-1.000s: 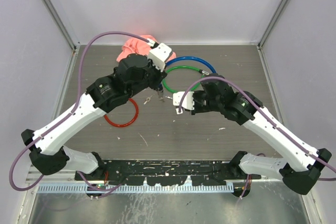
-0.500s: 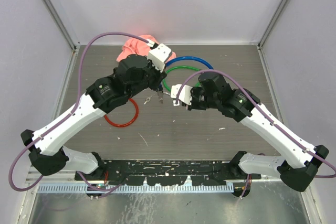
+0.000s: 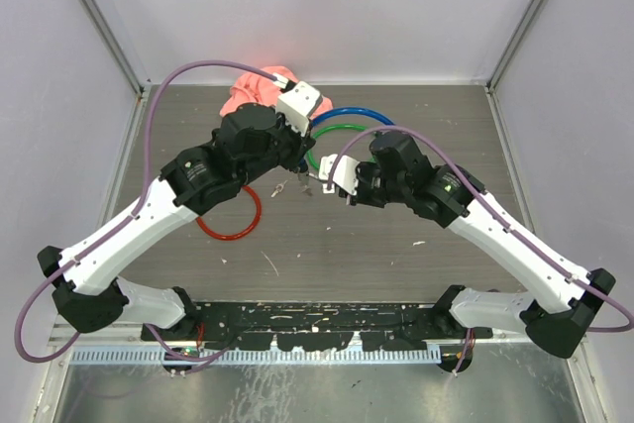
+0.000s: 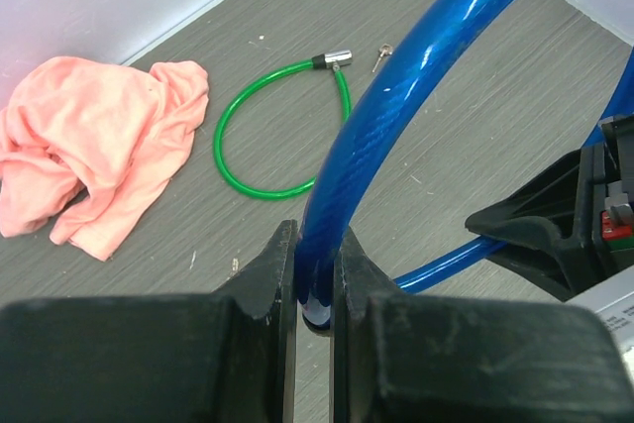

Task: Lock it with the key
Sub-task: Lock the lock.

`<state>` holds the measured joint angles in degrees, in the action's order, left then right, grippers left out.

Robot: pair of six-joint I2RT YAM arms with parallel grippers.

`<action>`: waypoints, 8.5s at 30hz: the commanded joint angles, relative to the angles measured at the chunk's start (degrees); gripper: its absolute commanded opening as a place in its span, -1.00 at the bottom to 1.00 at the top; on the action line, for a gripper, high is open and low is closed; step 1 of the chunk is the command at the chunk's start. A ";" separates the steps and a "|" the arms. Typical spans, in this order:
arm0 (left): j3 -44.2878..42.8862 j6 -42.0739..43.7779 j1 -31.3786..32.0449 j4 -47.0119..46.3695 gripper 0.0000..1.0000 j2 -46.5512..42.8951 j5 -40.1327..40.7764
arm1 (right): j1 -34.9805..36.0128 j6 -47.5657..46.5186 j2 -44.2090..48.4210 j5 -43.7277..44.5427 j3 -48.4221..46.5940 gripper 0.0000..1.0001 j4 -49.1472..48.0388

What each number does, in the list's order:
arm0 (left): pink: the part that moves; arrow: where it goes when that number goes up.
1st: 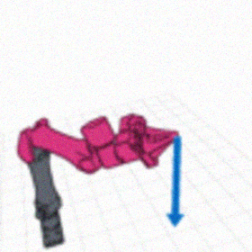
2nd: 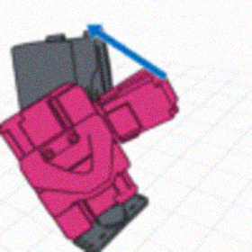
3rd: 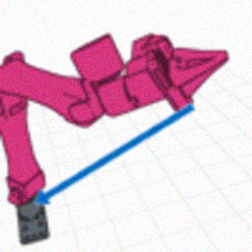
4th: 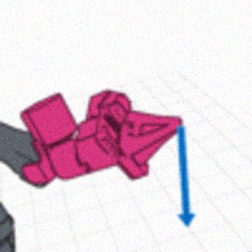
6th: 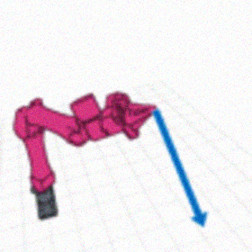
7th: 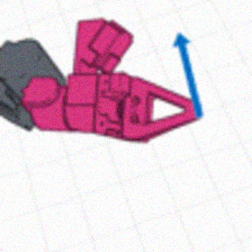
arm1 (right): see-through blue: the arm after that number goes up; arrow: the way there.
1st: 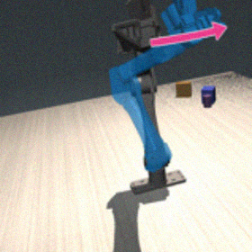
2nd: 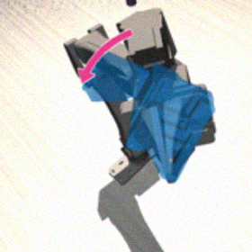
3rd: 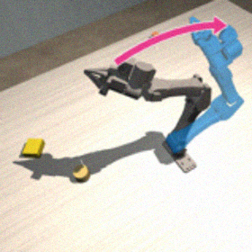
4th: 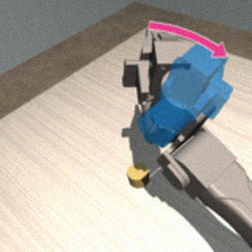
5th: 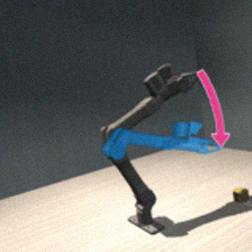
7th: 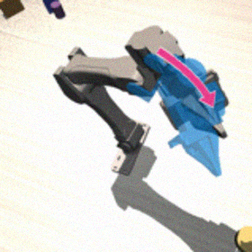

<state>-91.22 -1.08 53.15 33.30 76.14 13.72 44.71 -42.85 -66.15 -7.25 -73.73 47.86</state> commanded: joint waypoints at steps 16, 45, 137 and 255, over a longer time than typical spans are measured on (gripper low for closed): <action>4.60 -10.23 -0.06 -22.11 -1.00 -2.97 0.08 | -0.03 18.45 1.49 0.67 -0.79 -0.98 -17.07; 31.07 -1.30 12.44 -49.18 -1.00 3.30 1.38 | 0.04 17.97 13.10 0.54 54.60 -0.79 -87.55; 47.66 8.22 20.02 -83.31 -1.00 23.60 20.83 | -1.31 -15.86 44.55 -15.74 39.50 -0.02 -6.51; 47.73 21.45 -4.78 -55.65 0.46 16.23 -51.73 | -52.82 -48.76 12.66 -45.49 27.87 -0.98 21.33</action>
<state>-39.77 20.45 48.56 -24.60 89.86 -33.34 -7.46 -89.06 -53.30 -51.70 -44.97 67.61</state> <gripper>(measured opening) 0.750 0.205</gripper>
